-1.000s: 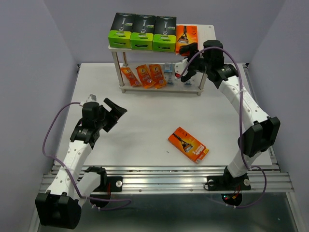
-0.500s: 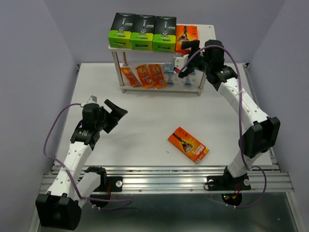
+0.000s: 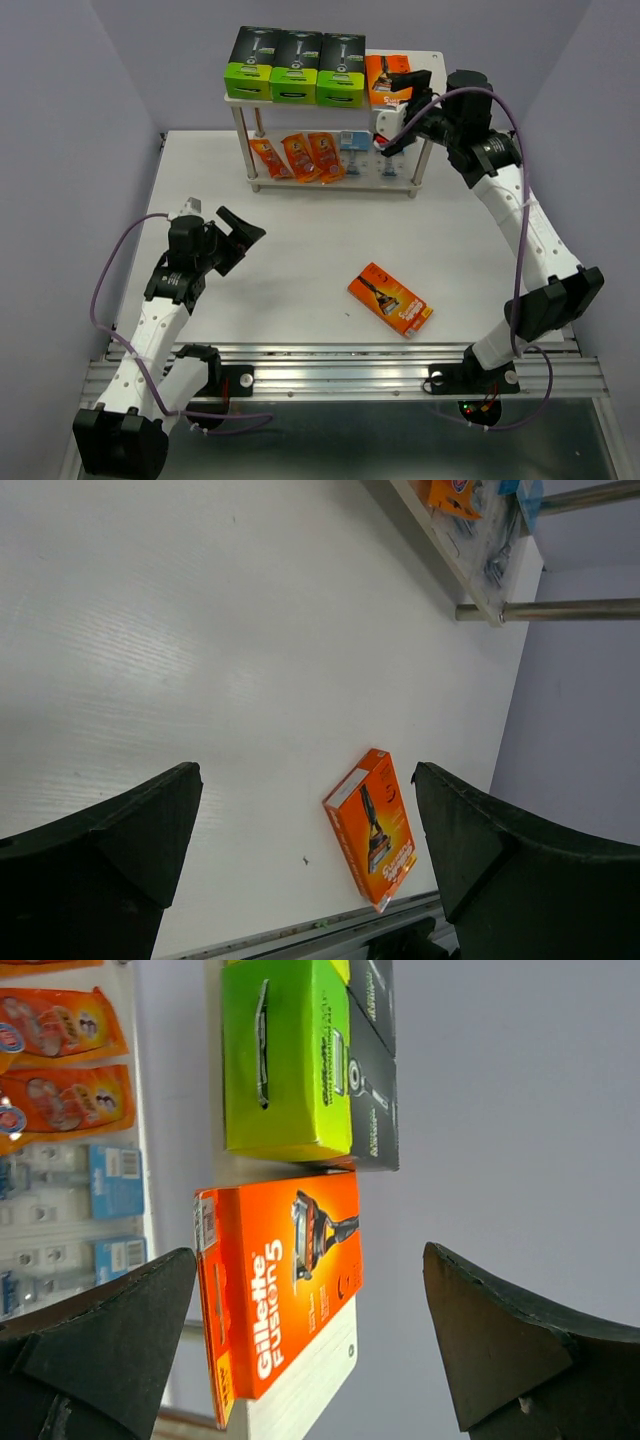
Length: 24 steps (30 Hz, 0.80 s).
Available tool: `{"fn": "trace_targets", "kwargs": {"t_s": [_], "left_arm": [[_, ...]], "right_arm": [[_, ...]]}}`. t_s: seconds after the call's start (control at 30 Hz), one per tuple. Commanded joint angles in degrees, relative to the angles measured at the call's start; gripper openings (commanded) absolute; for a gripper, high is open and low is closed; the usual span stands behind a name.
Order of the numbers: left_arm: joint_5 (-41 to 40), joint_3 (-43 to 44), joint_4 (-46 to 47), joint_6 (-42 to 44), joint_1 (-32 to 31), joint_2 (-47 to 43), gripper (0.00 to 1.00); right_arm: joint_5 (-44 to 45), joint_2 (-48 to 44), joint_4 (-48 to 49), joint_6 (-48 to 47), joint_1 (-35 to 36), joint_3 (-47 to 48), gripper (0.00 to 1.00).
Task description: Place and organize the shaving razors onto the shelf
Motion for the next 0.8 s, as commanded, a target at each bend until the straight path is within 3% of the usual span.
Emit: {"fn": "trace_targets", "kwargs": {"t_s": [0.0, 0.1, 0.23, 0.3, 0.37, 0.5, 0.6, 0.63, 0.67, 0.7, 0.77], "left_arm": [[2.4, -0.4, 0.1, 2.4, 0.2, -0.3, 0.99], [3.3, -0.8, 0.5, 2.7, 0.1, -0.8, 0.99], [5.0, -1.9, 1.6, 2.7, 0.1, -2.1, 0.99], [5.4, -2.4, 1.3, 2.8, 0.1, -2.9, 0.99], [5.4, -2.6, 1.1, 2.9, 0.1, -3.6, 0.99], [5.0, -2.7, 0.6, 3.1, 0.1, -5.2, 0.99], [4.6, -2.7, 0.6, 2.9, 0.1, -5.5, 0.99], [4.6, -2.7, 0.8, 3.0, 0.1, -5.5, 0.99], [4.5, -2.8, 0.9, 2.9, 0.1, -5.5, 0.99], [4.5, -2.9, 1.2, 3.0, 0.1, -5.2, 0.99], [4.6, -3.0, 1.5, 3.1, 0.1, -4.5, 0.99]], "right_arm": [[-1.2, -5.4, -8.8, -0.8, 0.4, 2.0, 1.00], [-1.4, -11.8, -6.6, 3.3, 0.4, -3.2, 1.00], [-4.7, -20.5, 10.0, 16.1, 0.4, -16.6, 1.00], [-4.4, -22.6, 14.4, 22.1, 0.4, -18.7, 1.00], [-1.1, -22.2, 15.5, 31.5, 0.4, -17.9, 1.00], [6.3, -17.0, 11.5, 39.0, 0.4, -12.4, 1.00], [17.2, -12.2, 11.4, 52.8, 0.4, -6.8, 1.00], [20.4, -11.2, 11.3, 63.7, 0.4, -5.2, 1.00], [23.2, -10.2, 10.9, 68.4, 0.4, -4.0, 1.00], [24.7, -9.2, 10.8, 75.2, 0.4, -3.2, 1.00], [22.8, -8.6, 10.8, 79.8, 0.4, -2.9, 1.00]]}}
